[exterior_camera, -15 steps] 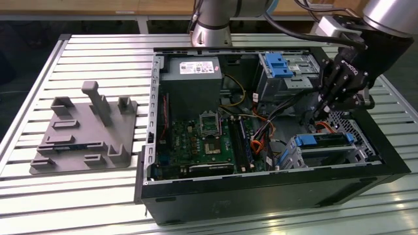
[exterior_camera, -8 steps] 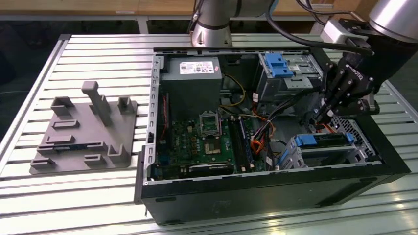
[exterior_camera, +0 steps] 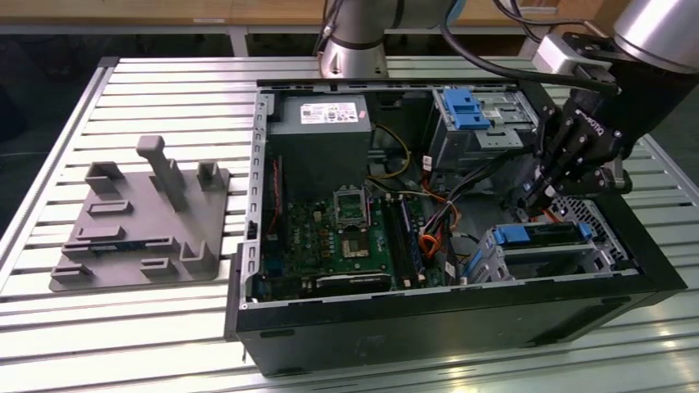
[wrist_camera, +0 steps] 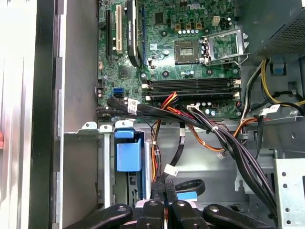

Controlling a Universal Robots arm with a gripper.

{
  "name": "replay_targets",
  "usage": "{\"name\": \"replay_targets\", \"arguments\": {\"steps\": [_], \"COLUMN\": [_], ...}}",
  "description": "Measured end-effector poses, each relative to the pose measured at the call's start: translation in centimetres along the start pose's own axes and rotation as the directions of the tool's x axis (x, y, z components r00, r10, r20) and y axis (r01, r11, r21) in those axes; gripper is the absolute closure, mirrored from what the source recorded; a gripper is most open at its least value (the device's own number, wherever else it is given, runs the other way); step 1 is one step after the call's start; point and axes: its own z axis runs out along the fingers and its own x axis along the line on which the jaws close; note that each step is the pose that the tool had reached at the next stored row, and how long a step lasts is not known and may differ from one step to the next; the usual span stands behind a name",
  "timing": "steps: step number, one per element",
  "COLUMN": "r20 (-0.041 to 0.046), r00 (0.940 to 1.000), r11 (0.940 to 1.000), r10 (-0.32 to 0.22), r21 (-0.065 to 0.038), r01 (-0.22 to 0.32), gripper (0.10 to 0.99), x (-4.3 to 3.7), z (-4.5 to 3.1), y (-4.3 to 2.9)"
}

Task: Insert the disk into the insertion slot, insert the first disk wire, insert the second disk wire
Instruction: 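Insert the second disk wire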

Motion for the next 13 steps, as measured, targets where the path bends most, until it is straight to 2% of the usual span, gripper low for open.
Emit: {"name": "replay_targets", "arguments": {"steps": [1,6,7,10,13], "r20": [-0.0008,-0.0004,-0.0008,-0.0003,0.0011], "r00": [1.0000,0.9999,0.9999,0.9991,0.9986], "r11": [1.0000,0.9990,0.9989,0.9981,0.9976], "r10": [0.002,0.010,0.015,0.043,0.053], "r21": [0.004,0.042,0.045,0.045,0.045], "r01": [-0.002,-0.010,-0.015,-0.043,-0.053], "gripper": [0.941,0.941,0.941,0.941,0.941], "x": [0.00,0.00,0.01,0.01,0.04], "z": [0.04,0.29,0.32,0.33,0.40], "y": [0.07,0.36,0.39,0.46,1.00]}}
